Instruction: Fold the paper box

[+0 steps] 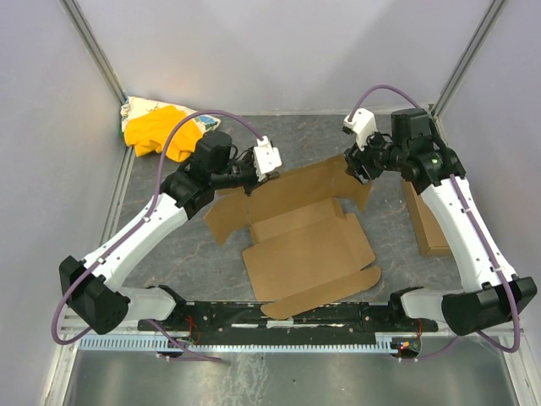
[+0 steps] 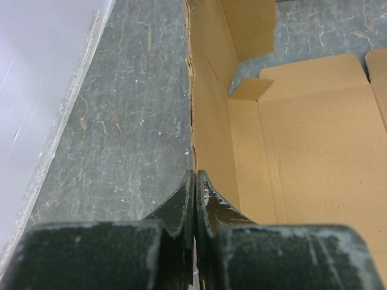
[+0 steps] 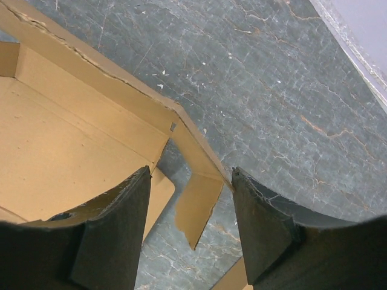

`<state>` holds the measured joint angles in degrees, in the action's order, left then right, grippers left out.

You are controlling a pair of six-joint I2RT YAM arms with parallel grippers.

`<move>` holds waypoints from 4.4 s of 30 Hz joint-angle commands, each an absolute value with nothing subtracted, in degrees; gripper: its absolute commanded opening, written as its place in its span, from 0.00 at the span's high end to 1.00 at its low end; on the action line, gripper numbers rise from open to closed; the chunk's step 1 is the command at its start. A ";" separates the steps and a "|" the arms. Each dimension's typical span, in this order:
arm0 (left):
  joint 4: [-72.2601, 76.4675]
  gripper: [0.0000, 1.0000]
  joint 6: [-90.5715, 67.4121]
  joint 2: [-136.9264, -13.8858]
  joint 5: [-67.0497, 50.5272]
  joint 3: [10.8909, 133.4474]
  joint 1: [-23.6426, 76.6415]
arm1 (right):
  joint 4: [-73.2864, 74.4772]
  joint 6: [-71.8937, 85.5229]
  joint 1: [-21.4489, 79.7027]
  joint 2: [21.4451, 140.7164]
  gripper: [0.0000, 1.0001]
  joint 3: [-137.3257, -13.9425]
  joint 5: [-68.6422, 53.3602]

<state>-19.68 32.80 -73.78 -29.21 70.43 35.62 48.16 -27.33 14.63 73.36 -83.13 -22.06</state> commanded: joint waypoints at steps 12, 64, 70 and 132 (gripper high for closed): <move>-16.41 0.97 29.57 -72.06 -29.82 70.63 35.79 | 48.33 -24.85 16.89 77.92 0.76 -89.86 -22.06; -9.63 0.97 20.79 -73.62 -23.77 68.61 36.44 | 24.20 23.01 22.67 53.34 0.63 -53.59 0.61; -7.30 0.97 20.79 -71.30 -25.77 66.43 36.47 | 24.93 23.13 22.60 58.33 0.65 -52.90 10.07; -13.36 0.97 22.70 -75.28 -26.98 65.82 36.62 | 38.42 -5.04 15.63 75.47 0.52 -77.47 -17.52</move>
